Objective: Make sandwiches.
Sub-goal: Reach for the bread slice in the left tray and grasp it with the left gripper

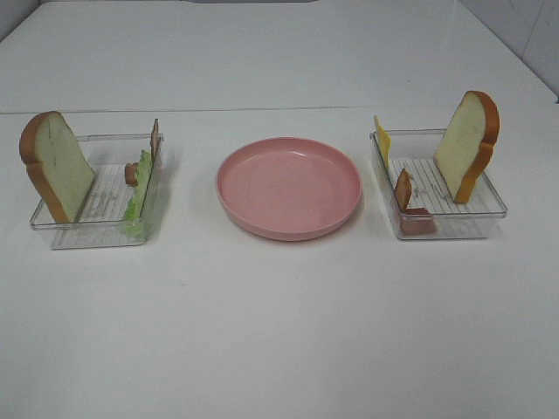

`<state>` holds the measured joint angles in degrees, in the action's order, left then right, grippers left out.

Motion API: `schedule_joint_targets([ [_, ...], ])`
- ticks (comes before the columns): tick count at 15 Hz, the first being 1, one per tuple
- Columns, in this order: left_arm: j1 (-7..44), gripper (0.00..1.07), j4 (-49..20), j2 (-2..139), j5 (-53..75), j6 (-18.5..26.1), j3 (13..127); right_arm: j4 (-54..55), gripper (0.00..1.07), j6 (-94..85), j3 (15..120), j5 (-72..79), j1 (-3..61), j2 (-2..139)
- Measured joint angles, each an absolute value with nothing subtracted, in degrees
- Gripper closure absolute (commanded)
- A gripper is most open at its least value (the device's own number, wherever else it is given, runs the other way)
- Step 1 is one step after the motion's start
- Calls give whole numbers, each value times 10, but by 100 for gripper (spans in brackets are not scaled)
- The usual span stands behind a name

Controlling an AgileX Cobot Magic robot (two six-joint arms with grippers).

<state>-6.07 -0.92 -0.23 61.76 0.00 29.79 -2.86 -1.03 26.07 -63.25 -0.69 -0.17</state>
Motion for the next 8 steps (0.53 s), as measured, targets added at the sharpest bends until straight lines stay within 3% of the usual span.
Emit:
schedule_joint_targets([
  [8,-61,6,-9,-2,618,0,298,-29,9,-10,261,-633,-7,-2],
])
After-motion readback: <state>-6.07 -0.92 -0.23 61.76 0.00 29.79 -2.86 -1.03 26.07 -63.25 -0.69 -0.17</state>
